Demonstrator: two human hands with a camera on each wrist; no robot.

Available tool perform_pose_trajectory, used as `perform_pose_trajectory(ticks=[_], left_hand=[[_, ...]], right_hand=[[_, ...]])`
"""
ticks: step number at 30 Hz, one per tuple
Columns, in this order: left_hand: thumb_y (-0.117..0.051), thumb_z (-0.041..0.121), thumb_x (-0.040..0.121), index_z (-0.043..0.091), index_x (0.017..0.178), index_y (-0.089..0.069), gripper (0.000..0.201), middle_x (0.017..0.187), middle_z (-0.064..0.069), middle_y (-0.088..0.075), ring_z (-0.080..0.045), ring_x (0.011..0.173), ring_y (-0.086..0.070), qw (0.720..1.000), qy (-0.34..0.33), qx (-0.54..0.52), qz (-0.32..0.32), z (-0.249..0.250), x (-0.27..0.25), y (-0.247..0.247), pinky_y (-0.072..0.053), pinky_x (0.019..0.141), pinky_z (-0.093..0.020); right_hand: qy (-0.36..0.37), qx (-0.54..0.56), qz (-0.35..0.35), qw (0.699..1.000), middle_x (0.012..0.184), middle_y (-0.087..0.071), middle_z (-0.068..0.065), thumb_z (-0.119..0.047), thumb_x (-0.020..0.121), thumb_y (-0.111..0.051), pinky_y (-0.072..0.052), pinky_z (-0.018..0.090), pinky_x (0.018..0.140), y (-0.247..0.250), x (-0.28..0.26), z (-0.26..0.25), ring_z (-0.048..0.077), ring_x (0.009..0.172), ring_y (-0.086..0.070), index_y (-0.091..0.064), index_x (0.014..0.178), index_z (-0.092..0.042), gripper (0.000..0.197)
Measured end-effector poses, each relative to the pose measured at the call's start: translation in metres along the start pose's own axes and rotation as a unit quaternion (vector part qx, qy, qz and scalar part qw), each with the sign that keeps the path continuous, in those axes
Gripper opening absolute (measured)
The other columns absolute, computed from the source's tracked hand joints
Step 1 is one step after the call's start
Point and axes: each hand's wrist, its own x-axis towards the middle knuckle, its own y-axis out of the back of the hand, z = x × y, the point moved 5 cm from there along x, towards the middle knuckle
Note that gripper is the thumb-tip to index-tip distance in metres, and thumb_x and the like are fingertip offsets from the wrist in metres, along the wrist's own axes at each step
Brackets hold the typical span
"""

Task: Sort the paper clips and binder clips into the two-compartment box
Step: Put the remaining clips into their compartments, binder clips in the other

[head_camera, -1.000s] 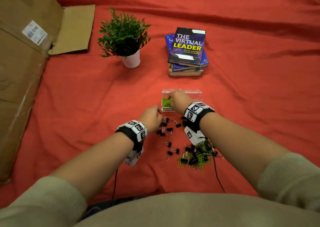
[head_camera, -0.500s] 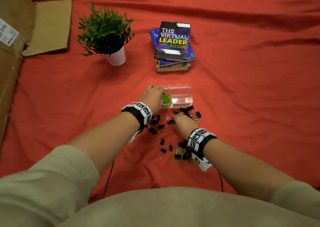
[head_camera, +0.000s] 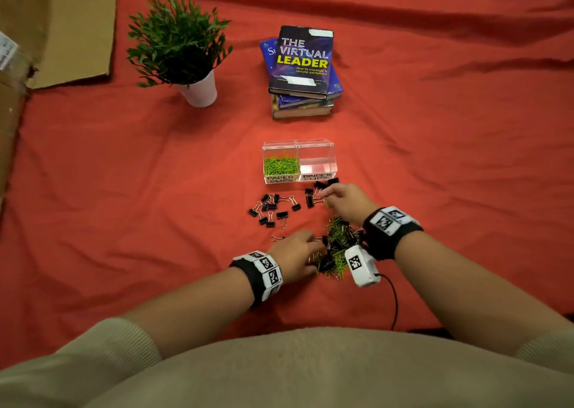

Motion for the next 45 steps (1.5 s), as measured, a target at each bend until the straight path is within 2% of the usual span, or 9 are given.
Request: perform_pose_trajectory(ticks=[5,9,14,21,27,32,38,42,45], left_hand=[[-0.053,0.020,0.089,0.014,0.114,-0.060,0.026,0.111,-0.008,-0.054,-0.027,0.105,-0.055,1.000,0.000,0.027,0.005,-0.001,0.011,0.008,-0.049,0.081,-0.037],[-0.048,0.010,0.090,0.006,0.110,-0.059,0.023,0.111,-0.011,-0.055,-0.028,0.104,-0.054,0.998,0.034,0.037,0.037,-0.017,0.016,0.027,-0.047,0.086,-0.037],[-0.045,0.003,0.089,0.002,0.101,-0.057,0.017,0.102,-0.014,-0.052,-0.031,0.099,-0.051,0.990,0.091,0.038,0.096,-0.041,0.020,0.043,-0.048,0.083,-0.045],[-0.060,0.032,0.088,0.009,0.105,-0.056,0.029,0.108,-0.005,-0.053,-0.021,0.102,-0.052,0.992,0.092,0.030,0.081,-0.011,0.014,0.025,-0.048,0.087,-0.033],[-0.064,0.025,0.086,0.005,0.112,-0.053,0.034,0.116,-0.010,-0.051,-0.027,0.113,-0.050,0.989,0.135,0.022,0.051,-0.005,0.016,0.007,-0.046,0.096,-0.038],[-0.051,0.008,0.087,0.004,0.104,-0.056,0.018,0.109,-0.011,-0.052,-0.029,0.108,-0.052,0.988,0.146,0.030,0.048,-0.007,0.012,0.011,-0.047,0.088,-0.039],[-0.046,0.008,0.087,0.009,0.110,-0.054,0.024,0.114,-0.008,-0.056,-0.027,0.101,-0.057,0.985,0.163,0.003,0.052,-0.009,0.010,0.016,-0.047,0.080,-0.038],[-0.044,0.011,0.091,0.010,0.115,-0.053,0.026,0.114,-0.004,-0.049,-0.023,0.096,-0.055,0.978,0.166,-0.081,0.092,-0.009,0.004,0.025,-0.047,0.082,-0.035],[-0.041,0.009,0.091,0.010,0.102,-0.051,0.015,0.098,-0.005,-0.054,-0.022,0.084,-0.054,0.968,0.191,-0.132,0.098,-0.012,0.000,0.029,-0.042,0.072,-0.030]], right_hand=[[-0.082,0.236,-0.071,0.966,0.070,-0.050,0.007,0.000,0.091,-0.032,-0.041,0.027,0.054,0.013,-0.019,0.016,0.016,0.058,-0.047,-0.059,0.082,-0.001,0.028],[-0.030,-0.008,-0.102,0.994,0.071,-0.052,-0.001,-0.012,0.091,-0.053,-0.039,0.021,0.052,0.007,-0.032,0.025,0.010,0.057,-0.044,-0.062,0.093,-0.003,0.013],[0.072,-0.274,-0.145,0.948,0.068,-0.047,-0.012,-0.016,0.082,-0.067,-0.035,0.021,0.049,-0.013,-0.038,0.033,0.006,0.057,-0.047,-0.057,0.101,-0.017,0.022],[0.121,-0.260,-0.014,0.958,0.071,-0.045,-0.012,-0.018,0.088,-0.058,-0.041,0.027,0.060,-0.002,-0.028,0.023,0.015,0.070,-0.051,-0.057,0.101,-0.018,0.013],[0.186,-0.328,-0.124,0.918,0.088,-0.047,-0.007,-0.022,0.083,-0.064,-0.039,0.026,0.066,-0.026,-0.041,0.028,0.014,0.083,-0.049,-0.059,0.109,-0.023,0.026],[0.179,-0.348,-0.102,0.914,0.112,-0.056,0.003,-0.027,0.088,-0.057,-0.042,0.030,0.070,-0.029,-0.037,0.032,0.022,0.100,-0.056,-0.057,0.113,-0.023,0.025],[0.162,-0.302,-0.046,0.939,0.097,-0.054,0.000,-0.019,0.088,-0.053,-0.045,0.032,0.064,-0.008,-0.033,0.029,0.019,0.080,-0.055,-0.058,0.106,-0.023,0.018],[0.186,-0.317,-0.129,0.921,0.080,-0.052,-0.008,-0.012,0.083,-0.055,-0.051,0.034,0.069,-0.011,-0.046,0.032,0.016,0.074,-0.055,-0.065,0.095,-0.020,0.018],[0.182,-0.350,-0.168,0.903,0.094,-0.061,-0.006,-0.012,0.083,-0.054,-0.052,0.034,0.074,-0.021,-0.053,0.041,0.014,0.085,-0.057,-0.065,0.099,-0.021,0.022]])
